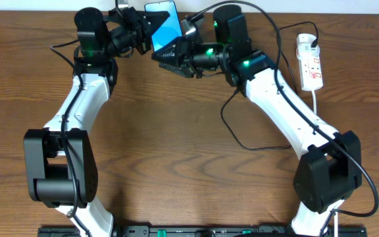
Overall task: Plug charger to phone and switch on socket
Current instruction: 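Release the phone with the right gripper and move it toward the cable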
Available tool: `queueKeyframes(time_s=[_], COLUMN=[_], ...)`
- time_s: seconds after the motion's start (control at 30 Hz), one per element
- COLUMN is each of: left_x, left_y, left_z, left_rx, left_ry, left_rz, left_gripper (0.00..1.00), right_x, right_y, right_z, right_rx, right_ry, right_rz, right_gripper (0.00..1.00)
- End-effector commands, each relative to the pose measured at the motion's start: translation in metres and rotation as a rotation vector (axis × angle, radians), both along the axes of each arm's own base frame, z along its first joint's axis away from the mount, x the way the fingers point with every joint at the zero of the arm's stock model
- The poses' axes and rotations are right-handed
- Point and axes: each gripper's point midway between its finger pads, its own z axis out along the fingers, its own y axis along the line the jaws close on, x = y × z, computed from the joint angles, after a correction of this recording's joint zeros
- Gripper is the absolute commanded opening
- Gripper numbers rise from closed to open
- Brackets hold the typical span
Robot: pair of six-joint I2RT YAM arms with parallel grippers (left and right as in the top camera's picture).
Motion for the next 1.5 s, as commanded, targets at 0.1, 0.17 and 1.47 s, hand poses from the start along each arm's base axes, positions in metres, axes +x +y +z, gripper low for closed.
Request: queueKeyframes(time_s=[0.1, 0.17, 1.47], left_x=[0.002, 0.002, -0.003], left_y=[0.000, 0.000, -0.004], left_z=[0.013, 0.013, -0.003], left_rx=[-0.012, -0.012, 0.077], left_ry=[-0.022, -0.022, -0.057], left_rz=[0.024, 0.024, -0.014], left_gripper=[0.07, 0.07, 0.07], right_x=[0.016, 0.023, 0.023], right_y=[-0.018, -0.031, -0.243], right_z=[-0.008, -0.006, -0.111], right_rx=[-0.017, -0.009, -1.209], right_ry=[-0.105, -0.110, -0.187], right_rz=[0.000, -0.010, -0.354], right_gripper=[0.51, 0.51, 0.70])
